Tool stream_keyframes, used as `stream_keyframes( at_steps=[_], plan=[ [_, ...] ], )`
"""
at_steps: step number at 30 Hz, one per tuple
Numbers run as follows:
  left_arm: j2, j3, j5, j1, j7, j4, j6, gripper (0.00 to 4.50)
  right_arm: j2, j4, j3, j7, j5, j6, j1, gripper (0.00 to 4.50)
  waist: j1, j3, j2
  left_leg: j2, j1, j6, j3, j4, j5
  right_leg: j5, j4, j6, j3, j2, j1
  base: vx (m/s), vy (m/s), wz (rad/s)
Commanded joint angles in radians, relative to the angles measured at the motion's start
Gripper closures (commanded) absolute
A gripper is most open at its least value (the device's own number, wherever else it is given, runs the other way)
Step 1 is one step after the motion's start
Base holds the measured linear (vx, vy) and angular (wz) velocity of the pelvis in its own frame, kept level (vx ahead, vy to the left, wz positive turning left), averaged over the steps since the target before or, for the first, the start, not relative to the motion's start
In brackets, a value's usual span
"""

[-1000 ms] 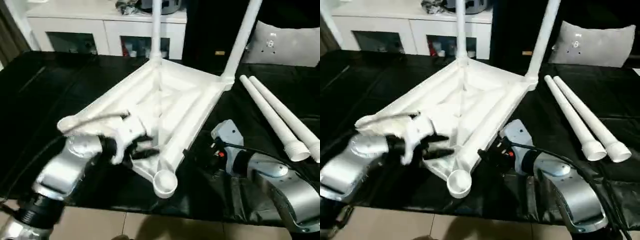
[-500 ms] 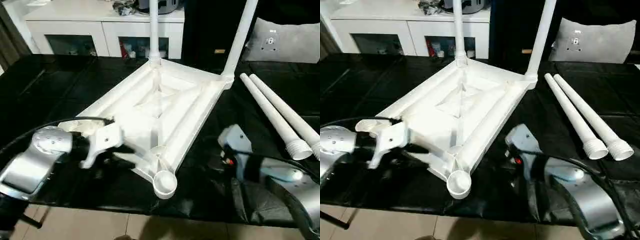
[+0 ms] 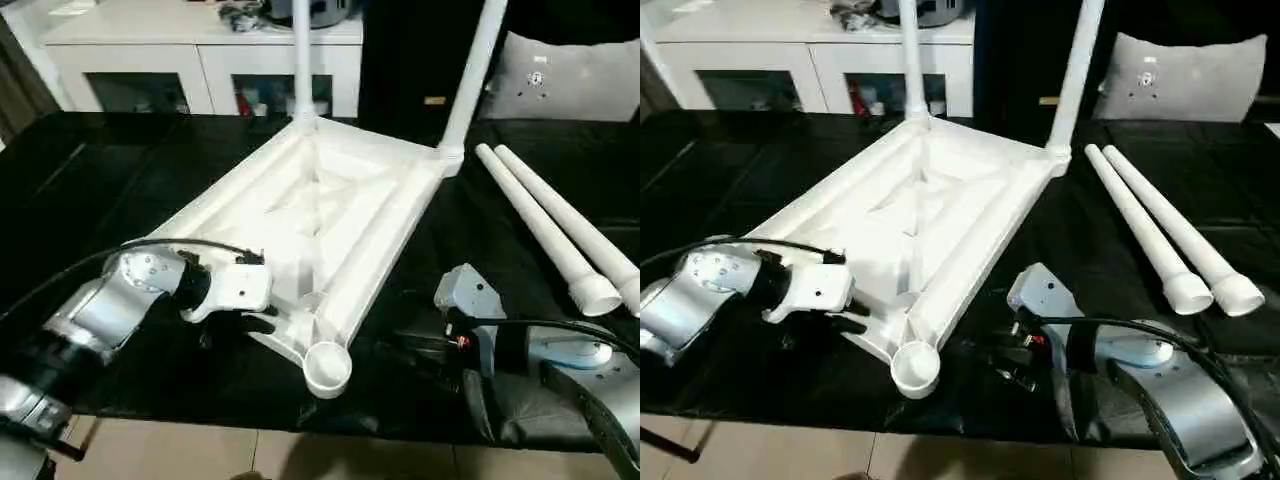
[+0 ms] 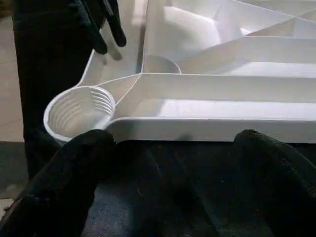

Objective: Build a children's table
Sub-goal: Rotate table base

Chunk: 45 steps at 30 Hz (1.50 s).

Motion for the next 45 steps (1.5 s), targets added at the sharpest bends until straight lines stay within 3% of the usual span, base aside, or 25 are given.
stream_keyframes(
  at_steps=[1, 6, 13, 17, 23, 24, 29, 35, 41, 45],
  plan=[
    [-0.003, -0.01, 0.014, -0.017, -0.032, 0.05, -0.014, 3.54, -0.009, -0.011, -0.006, 0.007, 0.006, -0.008, -0.001, 0.0, 0.005, -0.06, 0.002, 0.028, 0.005, 0.004, -0.002, -0.073, -0.212, -0.149, -0.067, -0.235, 0.031, -0.037, 0.052, 0.0, 0.0, 0.0],
    [-0.025, 0.018, -0.04, -0.054, -0.085, 0.102, 0.009, 3.17, -0.015, -0.012, -0.016, 0.005, 0.006, -0.01, 0.003, 0.0, 0.006, -0.059, 0.002, 0.03, 0.006, 0.002, -0.002, -0.075, -0.231, -0.188, -0.069, -0.239, 0.032, -0.04, 0.053, 0.0, 0.0, 0.0],
    [-0.026, 0.044, -0.096, -0.052, -0.15, 0.1, 0.033, 2.76, -0.017, -0.024, -0.007, 0.012, 0.018, -0.004, 0.007, 0.0, 0.007, -0.061, 0.004, 0.031, 0.007, 0.007, -0.001, -0.074, -0.22, -0.163, -0.066, -0.25, 0.032, -0.04, 0.053, 0.0, 0.0, 0.0],
    [-0.018, 0.032, -0.09, -0.053, -0.178, 0.101, 0.039, 2.48, -0.015, -0.03, 0.002, 0.017, 0.023, -0.002, 0.007, 0.0, 0.008, -0.06, 0.006, 0.032, 0.008, 0.006, -0.001, -0.075, -0.229, -0.167, -0.067, -0.251, 0.032, -0.039, 0.053, 0.0, 0.0, 0.0],
    [-0.041, -0.002, -0.025, -0.059, -0.148, 0.157, -0.063, 2.48, -0.02, -0.053, 0.007, 0.043, 0.056, 0.015, 0.019, 0.0, 0.008, -0.058, 0.004, 0.033, 0.008, 0.006, -0.002, -0.076, -0.243, -0.194, -0.071, -0.237, 0.032, -0.04, 0.053, 0.0, 0.0, 0.0],
    [-0.07, -0.005, -0.009, -0.068, -0.118, 0.196, -0.1, 2.48, -0.03, -0.077, 0.01, 0.078, 0.097, 0.038, 0.028, 0.0, 0.009, -0.058, 0.001, 0.032, 0.006, 0.009, -0.002, -0.076, -0.243, -0.202, -0.073, -0.234, 0.032, -0.04, 0.055, 0.0, 0.0, 0.0],
    [-0.09, -0.014, 0.003, -0.074, -0.111, 0.216, -0.1, 2.86, -0.064, -0.119, 0.019, 0.138, 0.164, 0.085, 0.048, 0.0, 0.017, -0.06, 0.001, 0.036, 0.006, 0.015, -0.003, -0.076, -0.222, -0.182, -0.07, -0.234, 0.033, -0.041, 0.055, 0.0, 0.0, 0.0],
    [-0.121, -0.009, 0.018, -0.083, -0.106, 0.271, -0.113, 3.3, -0.073, -0.125, 0.017, 0.148, 0.179, 0.101, 0.049, 0.0, 0.022, -0.058, -0.001, 0.035, 0.007, 0.01, -0.002, -0.075, -0.23, -0.227, -0.075, -0.226, 0.034, -0.044, 0.051, 0.0, 0.0, 0.0],
    [-0.143, 0.017, -0.04, -0.044, -0.113, 0.211, 0.0, 3.73, -0.078, -0.123, 0.015, 0.138, 0.184, 0.103, 0.043, 0.0, 0.028, -0.059, -0.001, 0.037, 0.005, 0.006, -0.004, -0.078, -0.226, -0.221, -0.073, -0.227, 0.034, -0.047, 0.053, 0.0, 0.0, 0.0],
    [-0.148, 0.023, -0.019, -0.018, -0.081, 0.187, 0.051, 3.95, -0.07, -0.117, 0.013, 0.128, 0.181, 0.101, 0.04, 0.0, 0.022, -0.06, -0.004, 0.035, 0.001, 0.017, -0.003, -0.075, -0.201, -0.183, -0.07, -0.235, 0.033, -0.045, 0.055, 0.0, 0.0, 0.0]
  ],
)
